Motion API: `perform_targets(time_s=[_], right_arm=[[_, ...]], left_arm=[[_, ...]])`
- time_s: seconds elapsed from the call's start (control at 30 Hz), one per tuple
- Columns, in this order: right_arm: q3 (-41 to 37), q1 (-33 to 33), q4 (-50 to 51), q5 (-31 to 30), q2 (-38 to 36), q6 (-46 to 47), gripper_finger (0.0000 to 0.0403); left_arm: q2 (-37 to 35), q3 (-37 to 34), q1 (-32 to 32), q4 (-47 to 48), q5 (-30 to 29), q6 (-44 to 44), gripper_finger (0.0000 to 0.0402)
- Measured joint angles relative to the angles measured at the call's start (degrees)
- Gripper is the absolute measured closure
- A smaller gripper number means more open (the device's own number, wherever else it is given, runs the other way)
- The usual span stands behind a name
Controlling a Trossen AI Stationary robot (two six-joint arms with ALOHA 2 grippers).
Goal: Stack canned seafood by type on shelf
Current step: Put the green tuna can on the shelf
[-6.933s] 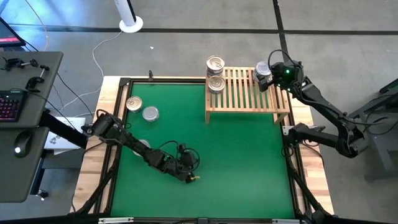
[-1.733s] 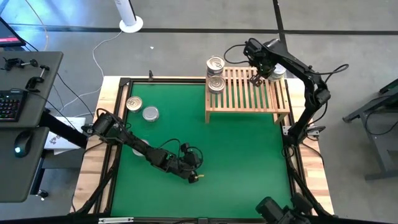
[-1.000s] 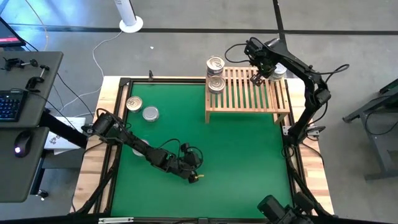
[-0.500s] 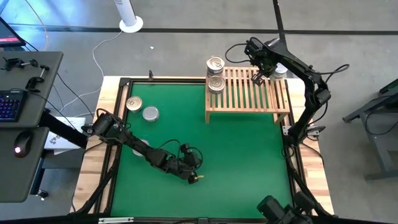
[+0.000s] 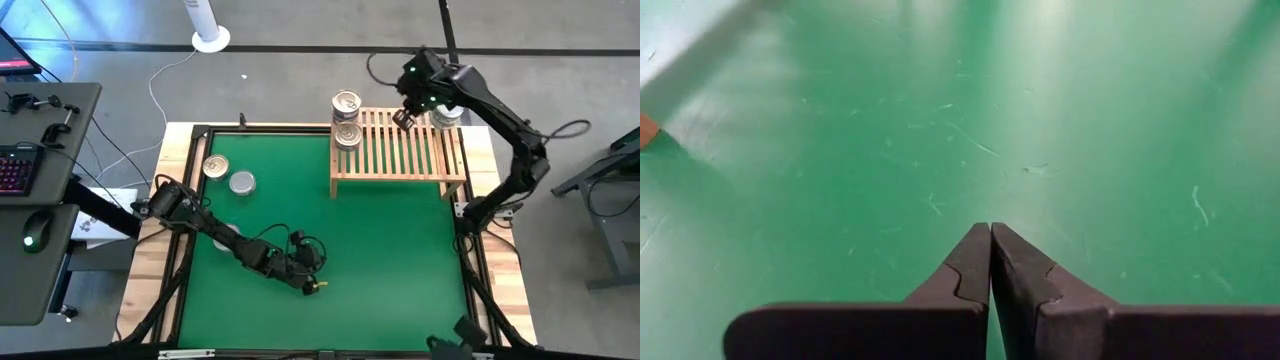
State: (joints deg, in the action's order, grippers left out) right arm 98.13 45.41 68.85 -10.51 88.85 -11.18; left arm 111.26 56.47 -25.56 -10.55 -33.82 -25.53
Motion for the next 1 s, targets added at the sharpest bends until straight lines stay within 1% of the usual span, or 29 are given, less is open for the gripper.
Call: perform_targets(time_s=[0.1, 0.2, 0.3, 0.43, 0.53, 0.6, 0.63, 0.7, 0.77, 0.83, 0.9, 1.0], right_arm=[[-1.20, -3.13, -5.83, 6.06, -3.90, 0.33, 0.0403], [-7.25, -7.90, -13.79, 9.94, -9.25, 0.26, 0.0403], [-17.45, -13.51, -23.77, 11.63, -15.49, 0.21, 0.0403], [-31.99, -21.08, -37.17, 12.99, -23.36, 3.92, 0.0403], [-42.36, -26.45, -48.44, 19.31, -27.09, 6.27, 0.0402], [-48.98, -29.67, -57.89, 24.61, -27.78, 7.29, 0.0403], [-51.70, -31.08, -62.74, 25.94, -27.69, 7.75, 0.0402], [-56.21, -33.28, -72.28, 24.37, -26.50, 9.75, 0.0402], [-58.96, -35.09, -79.02, 20.45, -24.73, 12.03, 0.0401], [-60.49, -36.83, -82.89, 18.35, -22.98, 12.34, 0.0394], [-60.81, -38.98, -85.11, 17.48, -21.17, 12.29, 0.0379], [-60.81, -42.67, -87.60, 17.14, -18.16, 10.80, 0.0346]], left_arm=[[0.00, 0.00, 0.00, -0.02, -0.04, -0.82, 0.0402], [0.00, 0.00, 0.00, -0.04, -0.07, -0.91, 0.0402], [0.00, 0.00, -0.02, -0.04, -0.07, -0.97, 0.0402], [0.00, 0.00, -0.11, -0.04, -0.07, -0.92, 0.0402], [0.00, 0.00, -0.11, -0.05, -0.08, -0.36, 0.0402], [0.00, 0.00, -0.11, -0.07, -0.21, 0.15, 0.0401], [0.00, 0.00, -0.11, -0.06, -0.40, 0.22, 0.0402], [0.00, 0.00, 0.00, -0.04, -0.74, 0.26, 0.0401], [0.00, 0.00, 0.04, 0.02, -1.33, 0.28, 0.0401], [-0.28, 0.00, -0.26, 0.64, -1.31, 0.26, 0.0401], [-1.70, 0.14, -1.28, 3.74, -1.38, 0.08, 0.0401], [-5.99, 1.53, -3.94, 13.11, -3.54, -2.09, 0.0401]])
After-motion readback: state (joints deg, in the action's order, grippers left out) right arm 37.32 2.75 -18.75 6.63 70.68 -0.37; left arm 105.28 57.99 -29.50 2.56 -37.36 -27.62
